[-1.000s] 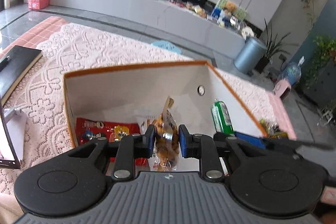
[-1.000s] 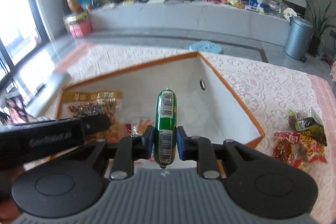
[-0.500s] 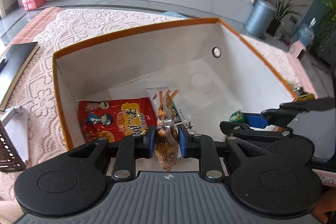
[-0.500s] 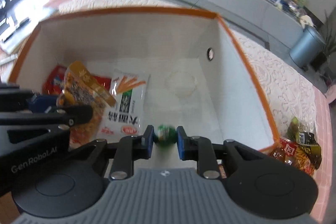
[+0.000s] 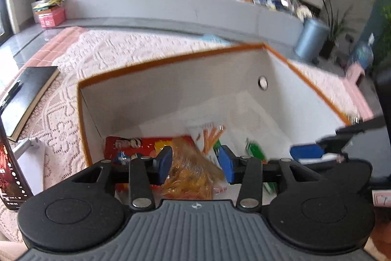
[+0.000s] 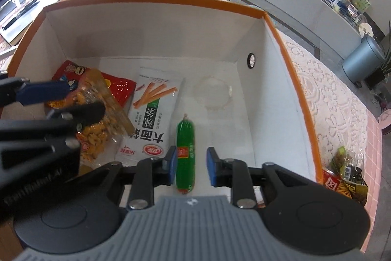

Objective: Organize snacks
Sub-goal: 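Lift both tools out of the box toward the remaining snacks, then grasp the brown meat packet with the left tool while the right tool grasps the dark green bag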

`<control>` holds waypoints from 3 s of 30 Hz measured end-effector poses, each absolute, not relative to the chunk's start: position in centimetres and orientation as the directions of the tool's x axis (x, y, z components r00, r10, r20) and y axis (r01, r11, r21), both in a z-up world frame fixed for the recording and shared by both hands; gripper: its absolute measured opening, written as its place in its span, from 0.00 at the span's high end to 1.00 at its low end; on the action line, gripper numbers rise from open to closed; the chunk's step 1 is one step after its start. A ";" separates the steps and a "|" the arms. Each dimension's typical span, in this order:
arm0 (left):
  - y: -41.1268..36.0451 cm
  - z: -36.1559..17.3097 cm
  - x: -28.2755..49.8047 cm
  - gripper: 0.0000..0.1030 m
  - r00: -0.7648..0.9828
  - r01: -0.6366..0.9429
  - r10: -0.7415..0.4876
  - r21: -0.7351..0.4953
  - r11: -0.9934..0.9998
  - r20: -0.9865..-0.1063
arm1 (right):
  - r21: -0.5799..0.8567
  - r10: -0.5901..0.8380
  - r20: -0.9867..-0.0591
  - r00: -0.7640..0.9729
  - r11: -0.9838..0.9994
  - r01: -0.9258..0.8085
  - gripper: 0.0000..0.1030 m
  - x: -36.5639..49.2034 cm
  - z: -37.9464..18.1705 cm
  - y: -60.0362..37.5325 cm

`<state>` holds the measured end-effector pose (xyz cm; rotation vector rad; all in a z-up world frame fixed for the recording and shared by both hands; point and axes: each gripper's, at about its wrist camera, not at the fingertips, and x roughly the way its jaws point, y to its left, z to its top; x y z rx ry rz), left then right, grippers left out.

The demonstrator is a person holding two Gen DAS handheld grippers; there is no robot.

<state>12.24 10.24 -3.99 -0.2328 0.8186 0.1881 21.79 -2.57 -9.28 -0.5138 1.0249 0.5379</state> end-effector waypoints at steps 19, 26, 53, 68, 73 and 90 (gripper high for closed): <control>8.3 -2.6 10.9 0.35 0.797 -0.200 0.148 -0.024 0.980 -0.586 | -0.111 0.259 -0.675 0.690 0.890 -0.442 0.30 16.6 -3.3 -9.4; 7.0 -1.3 10.0 0.31 0.822 -0.164 0.105 -0.056 0.985 -0.560 | -0.085 0.139 -0.574 0.807 0.970 -0.228 0.20 12.5 -3.3 -16.5; -9.7 -2.7 12.1 0.52 0.688 0.341 -0.253 -0.004 0.940 -0.680 | 0.053 0.029 -0.676 0.736 0.999 0.009 0.34 11.0 -7.8 -32.4; -11.7 -5.5 16.3 0.56 0.654 0.345 -0.275 -0.045 0.938 -0.705 | 0.186 0.152 -0.719 0.678 0.982 -0.024 0.46 16.1 -10.6 -33.4; -13.0 -5.9 17.4 0.56 0.653 0.372 -0.291 -0.038 0.927 -0.699 | 0.246 0.184 -0.702 0.688 0.969 -0.008 0.49 17.6 -11.0 -34.2; -14.3 -8.0 24.3 0.56 0.545 0.314 -0.205 -0.029 0.949 -0.813 | 0.300 0.234 -0.631 0.740 0.953 -0.045 0.33 24.9 -11.1 -34.0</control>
